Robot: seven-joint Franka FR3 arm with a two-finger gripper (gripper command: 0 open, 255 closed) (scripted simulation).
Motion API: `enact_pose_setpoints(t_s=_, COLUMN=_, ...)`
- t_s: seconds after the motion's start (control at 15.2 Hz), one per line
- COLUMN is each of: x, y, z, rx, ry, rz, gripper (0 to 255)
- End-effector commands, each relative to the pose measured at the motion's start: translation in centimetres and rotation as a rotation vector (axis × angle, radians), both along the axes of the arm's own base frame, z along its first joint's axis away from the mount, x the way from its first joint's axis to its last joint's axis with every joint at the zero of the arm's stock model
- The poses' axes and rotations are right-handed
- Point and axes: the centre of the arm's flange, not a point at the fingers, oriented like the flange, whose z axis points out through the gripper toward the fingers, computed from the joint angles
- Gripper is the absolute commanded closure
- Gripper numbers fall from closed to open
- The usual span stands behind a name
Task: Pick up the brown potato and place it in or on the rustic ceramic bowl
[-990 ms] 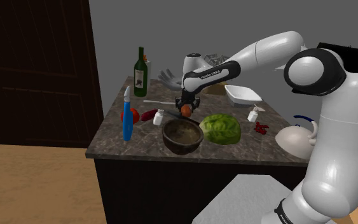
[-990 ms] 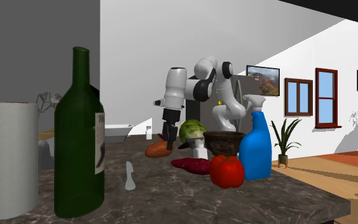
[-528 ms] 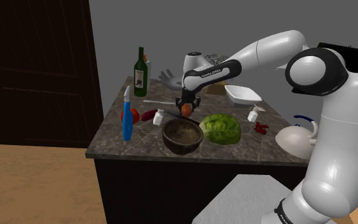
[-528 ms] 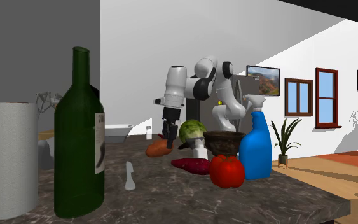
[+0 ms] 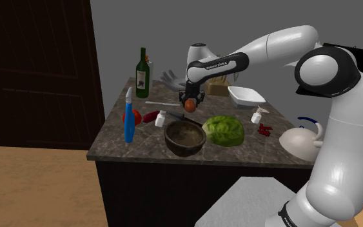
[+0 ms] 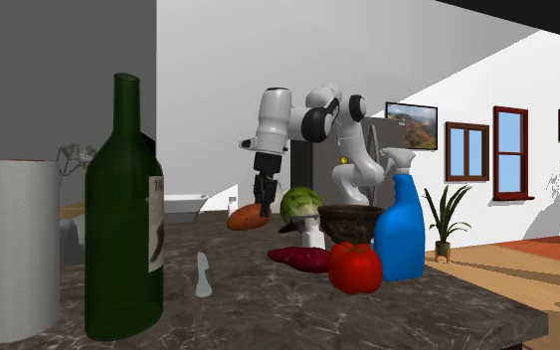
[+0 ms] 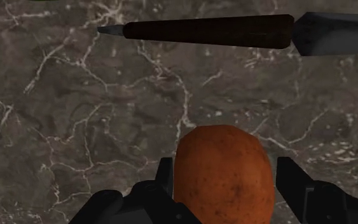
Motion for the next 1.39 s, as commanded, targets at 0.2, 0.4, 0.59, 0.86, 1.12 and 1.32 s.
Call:
enact_pose_setpoints(t_s=0.2, x=-0.1, y=0.1, z=2.6, rx=0.0, ry=0.0, rz=0.0, gripper=255)
enact_pose_setpoints(t_s=0.4, x=-0.1, y=0.1, z=4.2, rx=0.0, ry=0.0, rz=0.0, gripper=255)
enact_pose_setpoints(t_s=0.59, x=-0.1, y=0.1, z=5.8, rx=0.0, ry=0.0, rz=0.0, gripper=255)
enact_pose_setpoints(t_s=0.86, x=-0.1, y=0.1, z=7.9, rx=0.0, ry=0.0, rz=0.0, gripper=255)
enact_pose_setpoints(t_s=1.12, x=-0.1, y=0.1, z=10.0, rx=0.0, ry=0.0, rz=0.0, gripper=255)
enact_pose_setpoints(t_s=1.32, x=-0.1, y=0.1, z=11.6, rx=0.0, ry=0.0, rz=0.0, gripper=255)
